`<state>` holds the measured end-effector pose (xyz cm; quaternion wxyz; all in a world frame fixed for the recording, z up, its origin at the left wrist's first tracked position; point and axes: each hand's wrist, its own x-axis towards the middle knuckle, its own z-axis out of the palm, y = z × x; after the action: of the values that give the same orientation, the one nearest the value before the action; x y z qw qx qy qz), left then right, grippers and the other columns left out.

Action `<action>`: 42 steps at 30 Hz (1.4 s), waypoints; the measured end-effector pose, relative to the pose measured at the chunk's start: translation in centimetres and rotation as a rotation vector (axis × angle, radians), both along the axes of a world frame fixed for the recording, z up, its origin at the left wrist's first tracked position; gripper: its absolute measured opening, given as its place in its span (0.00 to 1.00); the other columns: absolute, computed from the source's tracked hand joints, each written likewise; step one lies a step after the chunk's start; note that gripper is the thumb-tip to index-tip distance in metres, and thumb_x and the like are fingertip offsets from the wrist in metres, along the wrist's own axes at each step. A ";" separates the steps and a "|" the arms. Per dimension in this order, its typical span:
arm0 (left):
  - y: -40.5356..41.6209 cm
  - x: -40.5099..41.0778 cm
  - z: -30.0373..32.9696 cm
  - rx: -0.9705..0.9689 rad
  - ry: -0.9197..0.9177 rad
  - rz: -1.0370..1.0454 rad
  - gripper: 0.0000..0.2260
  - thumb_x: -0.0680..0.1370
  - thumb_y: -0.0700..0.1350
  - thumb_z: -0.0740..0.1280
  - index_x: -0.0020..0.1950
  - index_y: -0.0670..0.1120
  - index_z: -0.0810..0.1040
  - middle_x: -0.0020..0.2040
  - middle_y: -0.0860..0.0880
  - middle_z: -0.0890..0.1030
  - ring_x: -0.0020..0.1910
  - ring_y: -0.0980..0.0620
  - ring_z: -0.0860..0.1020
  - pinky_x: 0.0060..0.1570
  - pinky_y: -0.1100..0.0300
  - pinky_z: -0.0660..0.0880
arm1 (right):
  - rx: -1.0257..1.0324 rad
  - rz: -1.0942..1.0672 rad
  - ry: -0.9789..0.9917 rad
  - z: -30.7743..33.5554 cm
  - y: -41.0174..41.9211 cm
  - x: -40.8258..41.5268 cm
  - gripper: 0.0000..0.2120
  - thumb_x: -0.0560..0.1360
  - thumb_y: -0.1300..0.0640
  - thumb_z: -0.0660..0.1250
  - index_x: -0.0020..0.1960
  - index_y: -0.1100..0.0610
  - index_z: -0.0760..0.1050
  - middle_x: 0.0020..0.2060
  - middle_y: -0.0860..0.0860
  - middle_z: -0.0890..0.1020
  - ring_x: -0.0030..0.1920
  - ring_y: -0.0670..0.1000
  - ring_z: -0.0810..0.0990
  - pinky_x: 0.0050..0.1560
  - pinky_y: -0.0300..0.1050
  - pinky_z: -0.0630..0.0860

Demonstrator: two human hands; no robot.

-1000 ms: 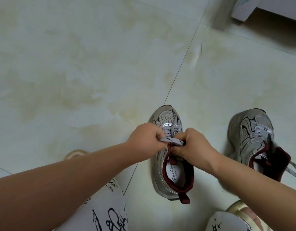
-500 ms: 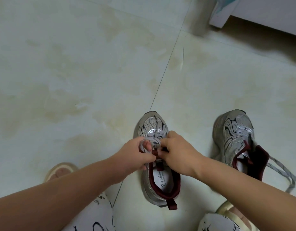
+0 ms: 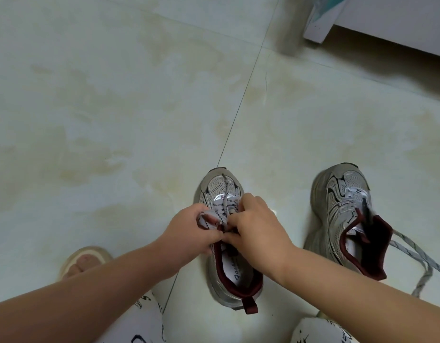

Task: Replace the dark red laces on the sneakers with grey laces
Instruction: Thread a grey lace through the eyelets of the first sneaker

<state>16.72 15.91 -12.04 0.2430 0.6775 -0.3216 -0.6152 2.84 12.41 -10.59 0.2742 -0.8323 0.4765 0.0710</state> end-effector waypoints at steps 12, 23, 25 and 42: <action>0.5 0.2 0.1 -0.016 -0.003 0.026 0.10 0.72 0.29 0.62 0.43 0.45 0.70 0.38 0.47 0.72 0.32 0.50 0.75 0.34 0.52 0.80 | 0.815 -0.680 -0.837 6.4 -5.3 -3.1 0.09 0.69 0.64 0.61 0.30 0.57 0.70 0.41 0.53 0.83 0.48 0.50 0.79 0.55 0.47 0.70; 0.5 -0.3 -0.2 -0.894 -0.837 -0.642 0.06 0.68 0.42 0.64 0.41 0.45 0.80 0.42 0.47 0.74 0.41 0.50 0.67 0.31 0.58 0.71 | 0.922 -0.928 -0.990 5.4 -6.3 -1.4 0.16 0.80 0.58 0.55 0.35 0.58 0.71 0.32 0.54 0.81 0.39 0.53 0.79 0.53 0.46 0.75; -0.7 -0.5 0.0 -0.876 -0.945 -0.663 0.09 0.64 0.42 0.68 0.43 0.46 0.82 0.40 0.46 0.75 0.40 0.48 0.68 0.32 0.58 0.69 | 0.918 -0.958 -0.969 4.9 -6.6 -0.8 0.15 0.80 0.57 0.56 0.36 0.58 0.73 0.31 0.53 0.81 0.38 0.52 0.79 0.49 0.43 0.74; -3.0 0.6 3.8 -0.527 -0.359 -0.579 0.15 0.69 0.61 0.59 0.29 0.51 0.70 0.43 0.56 0.73 0.47 0.60 0.68 0.49 0.62 0.62 | 0.767 -1.081 -0.958 1.8 -6.3 -2.8 0.06 0.76 0.70 0.60 0.45 0.61 0.73 0.32 0.55 0.75 0.33 0.51 0.75 0.46 0.42 0.78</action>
<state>17.28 12.86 -8.27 0.1652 0.5703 -0.6819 -0.4272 0.03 6.09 -8.84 0.7102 -0.2759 0.5858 -0.2763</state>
